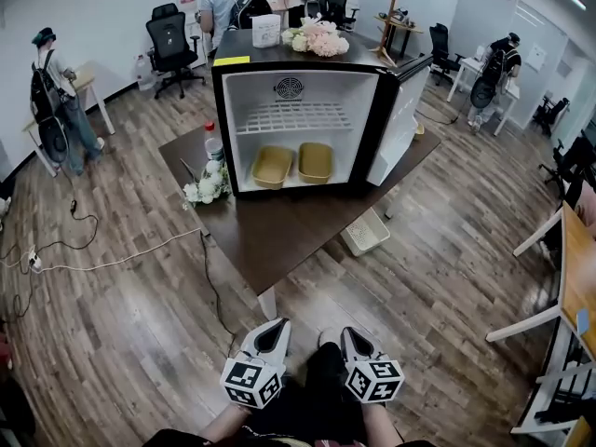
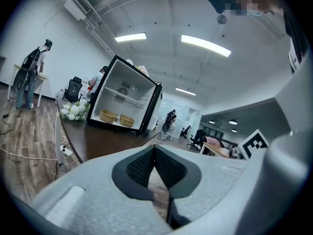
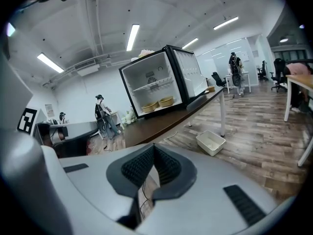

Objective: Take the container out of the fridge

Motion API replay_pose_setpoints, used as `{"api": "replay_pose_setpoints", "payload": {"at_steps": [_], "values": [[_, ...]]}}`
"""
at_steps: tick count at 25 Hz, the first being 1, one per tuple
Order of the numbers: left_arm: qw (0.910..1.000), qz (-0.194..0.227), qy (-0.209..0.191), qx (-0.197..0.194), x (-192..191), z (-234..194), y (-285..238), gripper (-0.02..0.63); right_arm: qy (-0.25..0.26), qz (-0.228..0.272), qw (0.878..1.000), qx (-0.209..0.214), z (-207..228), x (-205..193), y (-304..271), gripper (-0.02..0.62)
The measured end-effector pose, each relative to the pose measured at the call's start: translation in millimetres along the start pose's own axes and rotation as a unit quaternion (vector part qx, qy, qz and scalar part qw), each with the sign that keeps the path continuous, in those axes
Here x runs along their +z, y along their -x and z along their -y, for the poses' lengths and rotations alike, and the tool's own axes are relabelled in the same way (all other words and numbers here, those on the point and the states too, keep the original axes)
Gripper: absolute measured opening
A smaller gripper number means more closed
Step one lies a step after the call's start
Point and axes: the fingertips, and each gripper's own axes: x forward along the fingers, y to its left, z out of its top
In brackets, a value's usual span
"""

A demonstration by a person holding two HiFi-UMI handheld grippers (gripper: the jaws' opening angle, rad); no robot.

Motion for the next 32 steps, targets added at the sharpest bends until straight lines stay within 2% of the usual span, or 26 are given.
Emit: {"api": "replay_pose_setpoints", "payload": {"at_steps": [9, 12, 20, 25, 32], "values": [[0.9984, -0.016, -0.003, 0.054, -4, -19, -35, 0.008, 0.009, -0.015, 0.999, 0.029, 24, 20, -47, 0.008], [0.9974, -0.018, -0.01, 0.069, 3, -24, -53, 0.008, 0.022, -0.023, 0.998, 0.045, 32, 34, -67, 0.008], [0.9951, -0.015, 0.001, 0.098, 18, -40, -113, 0.009, 0.052, -0.023, 0.997, 0.059, 65, 77, -118, 0.008], [0.9933, -0.008, 0.012, 0.115, 27, -45, -146, 0.009, 0.111, -0.028, 0.989, 0.091, 71, 98, -144, 0.008], [0.9907, -0.011, 0.028, 0.133, 26, -42, -188, 0.009, 0.135, -0.039, 0.979, 0.145, 78, 122, -172, 0.008]]}}
